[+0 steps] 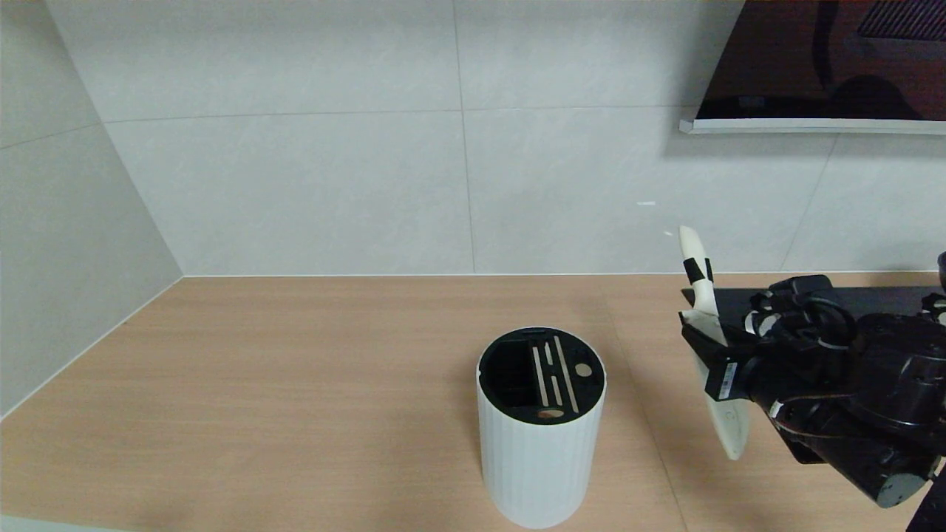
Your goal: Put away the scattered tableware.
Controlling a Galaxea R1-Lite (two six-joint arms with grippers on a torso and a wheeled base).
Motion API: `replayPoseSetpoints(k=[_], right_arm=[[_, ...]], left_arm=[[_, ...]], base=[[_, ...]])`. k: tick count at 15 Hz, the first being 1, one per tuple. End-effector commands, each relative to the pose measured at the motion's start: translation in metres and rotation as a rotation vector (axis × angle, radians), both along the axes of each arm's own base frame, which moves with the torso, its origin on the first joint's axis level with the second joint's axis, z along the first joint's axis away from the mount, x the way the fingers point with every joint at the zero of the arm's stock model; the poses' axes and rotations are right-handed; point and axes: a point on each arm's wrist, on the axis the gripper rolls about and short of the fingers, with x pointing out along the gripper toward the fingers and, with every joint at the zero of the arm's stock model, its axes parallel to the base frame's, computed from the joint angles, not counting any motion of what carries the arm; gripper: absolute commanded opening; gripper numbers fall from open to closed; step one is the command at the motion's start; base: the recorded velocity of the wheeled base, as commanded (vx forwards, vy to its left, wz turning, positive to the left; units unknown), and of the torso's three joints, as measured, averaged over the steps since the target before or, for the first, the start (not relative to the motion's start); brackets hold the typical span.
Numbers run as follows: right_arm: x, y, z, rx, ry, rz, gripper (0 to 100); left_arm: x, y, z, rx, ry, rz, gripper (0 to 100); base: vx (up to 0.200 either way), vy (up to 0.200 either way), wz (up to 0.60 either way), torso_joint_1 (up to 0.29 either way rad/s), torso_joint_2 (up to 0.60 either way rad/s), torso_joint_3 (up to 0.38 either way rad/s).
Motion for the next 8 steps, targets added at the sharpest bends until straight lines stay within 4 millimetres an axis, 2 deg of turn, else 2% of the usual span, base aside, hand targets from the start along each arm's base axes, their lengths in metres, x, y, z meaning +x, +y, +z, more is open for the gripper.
replayPoseSetpoints(k=[1,3,5,6,8], right_arm=[[0.004,0.001,0.017,0.018,-0.035,-0.005,0],[0.015,0.005,0.041,0.027,-0.047,-0.001,0],[0.022,0.009,0.054,0.028,-0.048,0.008,0],[0.029,0.013,0.066,0.034,-0.055,0.045,0],[0.036,0.018,0.078,0.032,-0.041,0.088,0]], left_arm=[[0.002,-0.003,0.043,0.0,0.069,-0.134,100],[0.022,-0.004,0.073,-0.005,0.145,-0.174,100],[0.039,-0.004,0.091,-0.009,0.194,-0.189,100],[0.058,-0.005,0.111,-0.014,0.231,-0.209,100],[0.084,-0.005,0.132,-0.019,0.271,-0.232,100]], base=[[0.0,0.0,0.0,0.0,0.0,0.0],[0.0,0.0,0.0,0.0,0.0,0.0],[0.0,0.0,0.0,0.0,0.0,0.0],[0.0,0.0,0.0,0.0,0.0,0.0],[0.0,0.0,0.0,0.0,0.0,0.0]])
